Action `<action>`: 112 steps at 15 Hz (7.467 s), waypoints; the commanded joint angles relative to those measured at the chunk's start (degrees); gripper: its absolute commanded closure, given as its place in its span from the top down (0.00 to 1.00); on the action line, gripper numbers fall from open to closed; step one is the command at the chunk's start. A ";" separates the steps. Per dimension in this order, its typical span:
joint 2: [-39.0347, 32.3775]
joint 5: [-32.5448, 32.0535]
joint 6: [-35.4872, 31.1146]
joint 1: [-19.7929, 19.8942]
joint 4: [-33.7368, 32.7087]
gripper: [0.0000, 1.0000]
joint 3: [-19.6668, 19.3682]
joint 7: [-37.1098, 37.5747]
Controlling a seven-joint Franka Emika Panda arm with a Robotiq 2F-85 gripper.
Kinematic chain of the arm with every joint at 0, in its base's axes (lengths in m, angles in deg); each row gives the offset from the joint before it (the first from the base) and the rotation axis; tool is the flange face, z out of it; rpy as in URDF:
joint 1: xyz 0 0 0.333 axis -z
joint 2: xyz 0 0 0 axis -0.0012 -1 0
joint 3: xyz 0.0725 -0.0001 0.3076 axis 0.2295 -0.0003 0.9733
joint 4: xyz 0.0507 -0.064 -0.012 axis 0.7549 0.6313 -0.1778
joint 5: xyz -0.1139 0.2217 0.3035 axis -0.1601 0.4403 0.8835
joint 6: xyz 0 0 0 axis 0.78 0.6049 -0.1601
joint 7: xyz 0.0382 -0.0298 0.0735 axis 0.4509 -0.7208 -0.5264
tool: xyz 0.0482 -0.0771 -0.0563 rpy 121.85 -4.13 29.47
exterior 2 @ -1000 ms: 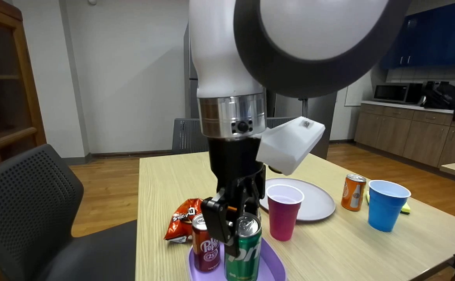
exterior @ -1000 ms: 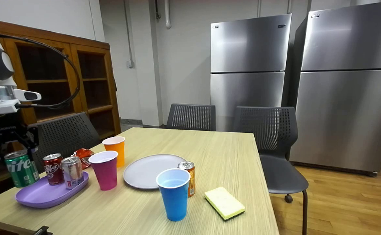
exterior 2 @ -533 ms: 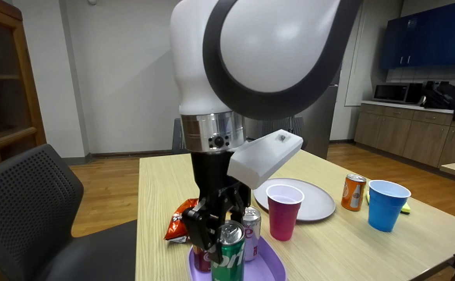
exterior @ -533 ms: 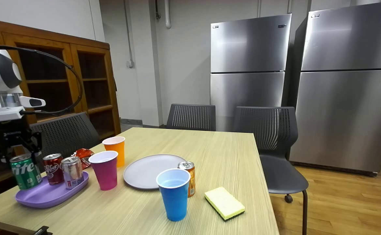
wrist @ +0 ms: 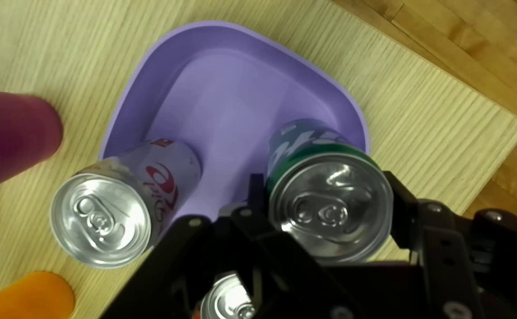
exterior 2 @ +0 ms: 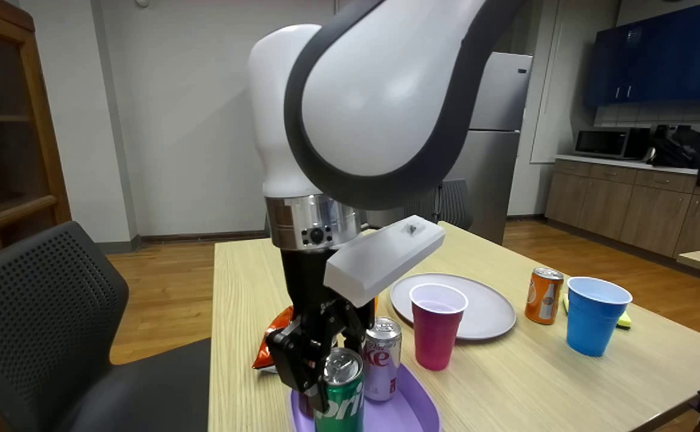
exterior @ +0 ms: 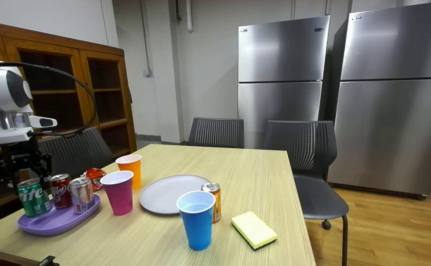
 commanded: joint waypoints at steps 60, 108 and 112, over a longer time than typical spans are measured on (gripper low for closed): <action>28.83 0.94 -4.85 30.59 17.72 1.00 -20.21 -8.65; -1.40 3.70 -14.15 32.75 3.20 0.39 -27.02 -11.49; 1.71 2.75 -14.15 32.00 4.97 0.39 -27.49 -11.17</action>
